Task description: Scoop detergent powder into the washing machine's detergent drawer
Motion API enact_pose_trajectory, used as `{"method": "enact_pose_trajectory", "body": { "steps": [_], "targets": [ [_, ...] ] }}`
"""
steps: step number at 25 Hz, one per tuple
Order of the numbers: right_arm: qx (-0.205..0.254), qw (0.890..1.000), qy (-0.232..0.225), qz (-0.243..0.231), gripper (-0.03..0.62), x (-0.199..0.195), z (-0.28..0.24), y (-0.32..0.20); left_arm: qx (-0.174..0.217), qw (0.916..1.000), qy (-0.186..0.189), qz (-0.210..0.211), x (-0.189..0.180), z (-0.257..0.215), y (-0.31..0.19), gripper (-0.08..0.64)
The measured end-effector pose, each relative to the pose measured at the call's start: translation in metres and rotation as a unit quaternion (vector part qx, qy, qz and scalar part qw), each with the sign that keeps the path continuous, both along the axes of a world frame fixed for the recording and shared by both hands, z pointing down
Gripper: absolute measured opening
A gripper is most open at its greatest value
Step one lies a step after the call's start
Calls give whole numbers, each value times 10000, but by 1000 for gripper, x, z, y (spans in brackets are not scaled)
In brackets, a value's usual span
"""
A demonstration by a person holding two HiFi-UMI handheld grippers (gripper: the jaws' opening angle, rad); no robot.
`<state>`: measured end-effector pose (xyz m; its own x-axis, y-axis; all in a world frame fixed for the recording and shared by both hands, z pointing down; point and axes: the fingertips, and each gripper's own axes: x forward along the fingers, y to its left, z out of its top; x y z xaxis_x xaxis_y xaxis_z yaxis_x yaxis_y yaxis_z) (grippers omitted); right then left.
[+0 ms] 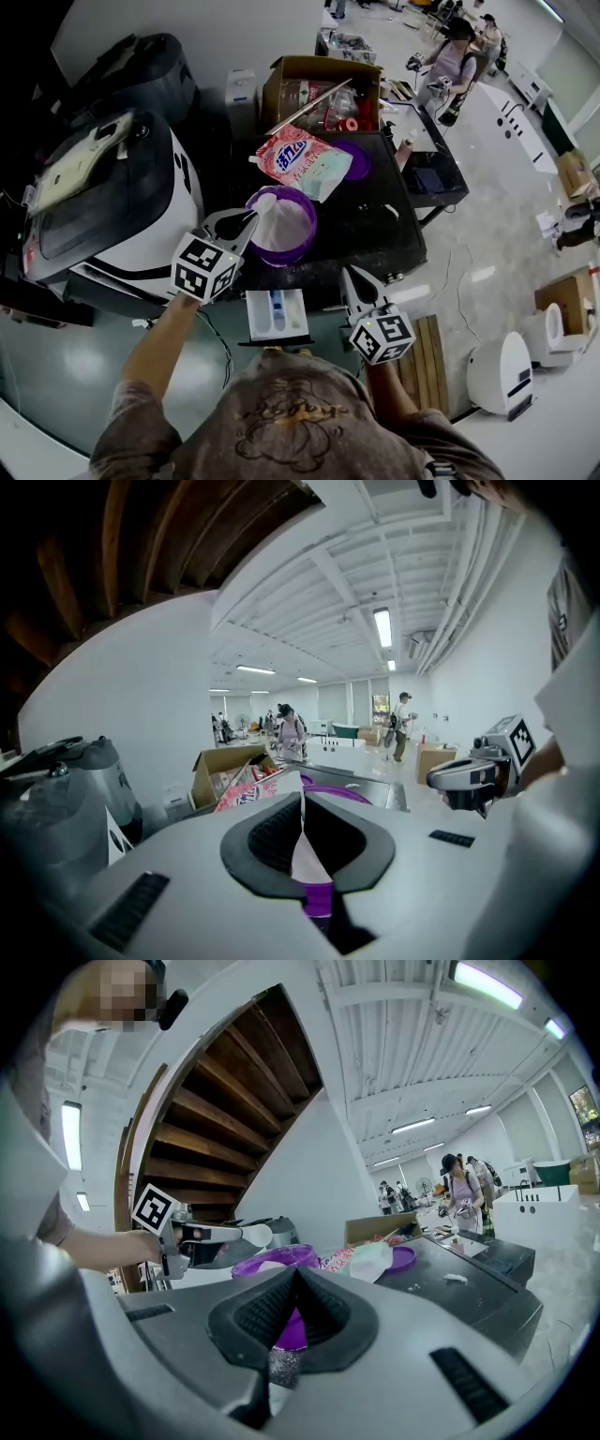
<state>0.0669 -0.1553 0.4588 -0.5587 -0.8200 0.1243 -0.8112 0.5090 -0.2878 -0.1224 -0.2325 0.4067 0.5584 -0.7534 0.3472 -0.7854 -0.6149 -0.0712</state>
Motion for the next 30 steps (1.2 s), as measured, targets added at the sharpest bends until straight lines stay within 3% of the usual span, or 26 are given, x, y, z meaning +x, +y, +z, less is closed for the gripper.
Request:
{"method": "enact_pose_trajectory", "body": {
  "steps": [13,22,30],
  "targets": [
    [-37,10000,-46,58,2,4,4,-3,-558,9887,-1226,654,17,32,-33,25],
    [-98,9998,-98,129,3,11,9,-2,-723,9696,-2126,977,26,55,-42,25],
    [-112,9995,-183,216,2,17,12,-1,-902,9531,-2659,1132,29,69,-47,25]
  ]
}}
